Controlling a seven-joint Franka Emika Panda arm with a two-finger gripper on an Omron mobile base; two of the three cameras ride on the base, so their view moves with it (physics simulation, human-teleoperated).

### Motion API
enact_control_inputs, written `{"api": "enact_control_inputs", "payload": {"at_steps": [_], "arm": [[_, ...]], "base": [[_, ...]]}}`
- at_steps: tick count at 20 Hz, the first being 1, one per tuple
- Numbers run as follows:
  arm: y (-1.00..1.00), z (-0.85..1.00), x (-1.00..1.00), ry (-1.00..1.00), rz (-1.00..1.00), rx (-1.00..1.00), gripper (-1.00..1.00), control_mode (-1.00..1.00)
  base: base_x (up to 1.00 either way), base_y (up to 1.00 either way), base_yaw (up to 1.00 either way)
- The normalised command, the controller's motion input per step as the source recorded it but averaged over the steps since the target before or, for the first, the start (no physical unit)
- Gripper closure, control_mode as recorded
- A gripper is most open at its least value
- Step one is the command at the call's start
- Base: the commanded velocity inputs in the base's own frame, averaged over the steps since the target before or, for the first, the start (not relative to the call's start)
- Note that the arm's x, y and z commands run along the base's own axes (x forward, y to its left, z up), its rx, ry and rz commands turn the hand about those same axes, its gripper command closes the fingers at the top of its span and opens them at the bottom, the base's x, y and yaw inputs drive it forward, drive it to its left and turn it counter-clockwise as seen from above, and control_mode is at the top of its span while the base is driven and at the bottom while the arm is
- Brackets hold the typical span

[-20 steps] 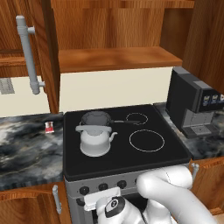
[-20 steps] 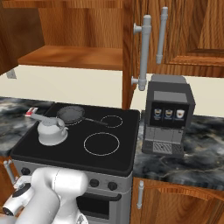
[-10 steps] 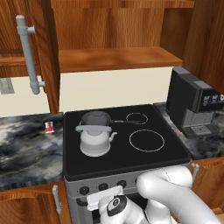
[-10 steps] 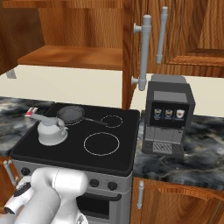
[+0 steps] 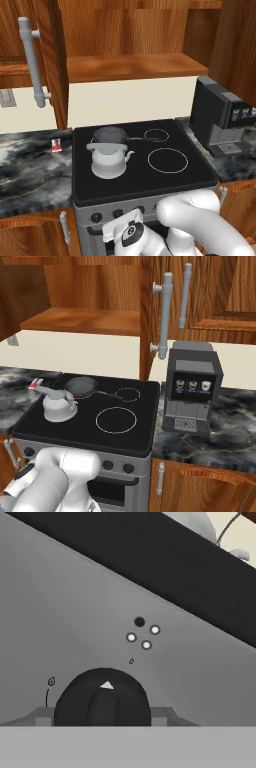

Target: Pick the pan from the cabinet and place it on the stove. Then turn on the stove burner for the pan.

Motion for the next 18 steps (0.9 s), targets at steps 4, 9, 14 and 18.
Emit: {"api": "enact_control_inputs", "payload": {"at_steps": [4,9,14,18], "arm": [[0.04,0.07,-0.05,0.0,-0.07,-0.22,1.0,-1.0],[0.07,0.1,-0.01,0.0,-0.07,-0.23,1.0,-1.0],[0.08,0.09,-0.05,0.0,-0.07,-0.22,1.0,-1.0],[0.08,0.06,-0.06,0.0,-0.08,-0.22,1.0,-1.0]], "base": [[0.0,0.0,0.0],[0.0,0.0,0.0],[0.0,0.0,0.0],[0.0,0.0,0.0]]}}
